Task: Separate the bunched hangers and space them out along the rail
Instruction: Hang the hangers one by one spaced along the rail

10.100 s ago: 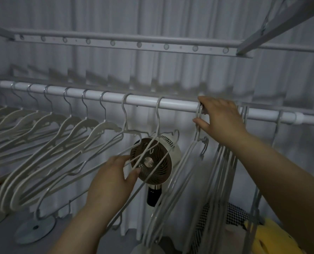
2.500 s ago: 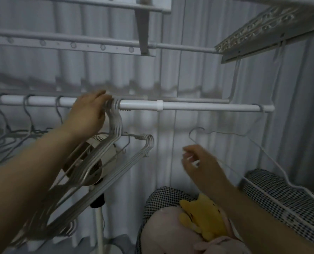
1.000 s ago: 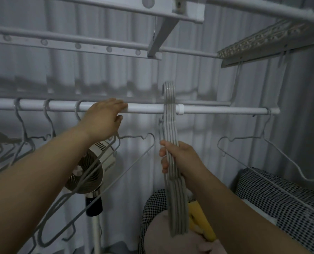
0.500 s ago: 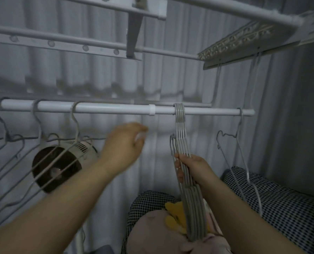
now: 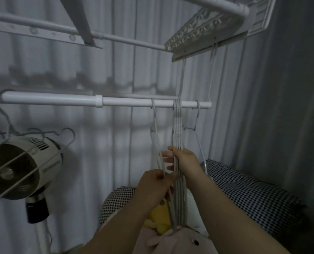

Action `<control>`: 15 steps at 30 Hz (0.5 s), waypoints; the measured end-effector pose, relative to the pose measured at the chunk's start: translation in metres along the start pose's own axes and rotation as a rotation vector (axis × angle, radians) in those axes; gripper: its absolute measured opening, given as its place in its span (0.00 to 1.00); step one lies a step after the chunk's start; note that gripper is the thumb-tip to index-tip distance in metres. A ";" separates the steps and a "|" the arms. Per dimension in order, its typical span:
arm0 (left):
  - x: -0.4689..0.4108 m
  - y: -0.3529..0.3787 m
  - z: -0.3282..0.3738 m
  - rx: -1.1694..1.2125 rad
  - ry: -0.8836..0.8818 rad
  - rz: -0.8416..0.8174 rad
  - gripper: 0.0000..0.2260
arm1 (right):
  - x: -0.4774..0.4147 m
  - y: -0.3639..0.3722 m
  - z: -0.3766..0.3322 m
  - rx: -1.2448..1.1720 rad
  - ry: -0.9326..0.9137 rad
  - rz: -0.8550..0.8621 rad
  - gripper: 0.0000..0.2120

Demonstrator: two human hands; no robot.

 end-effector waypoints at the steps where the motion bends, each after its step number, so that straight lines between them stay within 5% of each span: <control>1: -0.001 0.007 -0.001 0.058 -0.015 0.022 0.15 | -0.002 -0.007 0.000 0.023 0.004 0.002 0.12; 11: -0.001 0.021 -0.002 0.293 0.078 0.228 0.10 | -0.013 -0.056 -0.006 0.213 -0.101 0.109 0.14; 15: 0.003 0.015 0.000 0.308 0.152 0.325 0.13 | -0.001 -0.060 -0.019 0.580 -0.345 0.261 0.22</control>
Point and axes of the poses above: each hand's wrist, its own x-axis away from the middle knuckle, its own y-axis out of the palm, z = x × y, the point moved 2 cm from there along -x, towards the middle knuckle, and after that the axes turned 7 degrees about y, right-handed, at the moved point
